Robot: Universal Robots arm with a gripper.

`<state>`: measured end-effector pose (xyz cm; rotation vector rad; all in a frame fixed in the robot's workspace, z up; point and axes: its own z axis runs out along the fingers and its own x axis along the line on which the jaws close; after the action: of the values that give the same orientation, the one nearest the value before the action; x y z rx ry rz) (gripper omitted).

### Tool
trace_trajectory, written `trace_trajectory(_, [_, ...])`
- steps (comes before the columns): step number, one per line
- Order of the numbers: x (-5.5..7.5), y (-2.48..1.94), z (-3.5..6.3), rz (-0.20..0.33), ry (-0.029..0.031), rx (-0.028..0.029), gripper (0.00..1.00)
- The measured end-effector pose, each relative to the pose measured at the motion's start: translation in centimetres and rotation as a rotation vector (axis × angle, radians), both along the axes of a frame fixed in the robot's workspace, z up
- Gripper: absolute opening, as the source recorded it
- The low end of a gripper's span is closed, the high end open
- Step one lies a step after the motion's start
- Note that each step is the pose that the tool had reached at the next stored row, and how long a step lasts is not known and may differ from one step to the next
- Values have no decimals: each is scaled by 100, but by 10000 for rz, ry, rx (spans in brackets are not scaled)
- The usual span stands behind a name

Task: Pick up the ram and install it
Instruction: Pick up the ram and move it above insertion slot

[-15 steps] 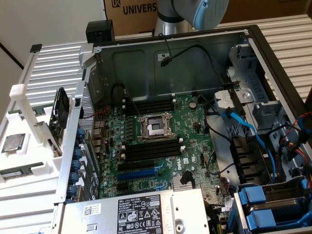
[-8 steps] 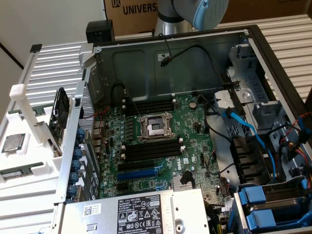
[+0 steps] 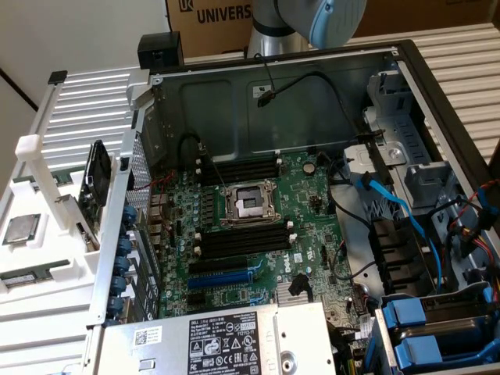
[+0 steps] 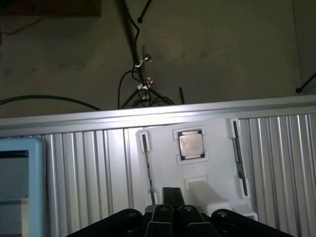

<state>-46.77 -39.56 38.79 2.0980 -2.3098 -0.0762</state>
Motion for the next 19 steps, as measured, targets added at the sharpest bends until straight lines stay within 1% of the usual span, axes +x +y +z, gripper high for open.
trace_trajectory(5, [-44, 0, -64, 3, -146, 0, 11])
trace_trajectory(6, [-52, 0, -81, 3, -164, 5, 11])
trace_trajectory(11, [-74, -2, -166, 5, -203, 27, 11])
trace_trajectory(12, [-96, -4, -196, 10, -229, 28, 11])
trace_trajectory(16, [-111, -39, -260, 20, -254, 36, 11])
trace_trajectory(19, [-135, -67, -302, 31, -285, 38, 11])
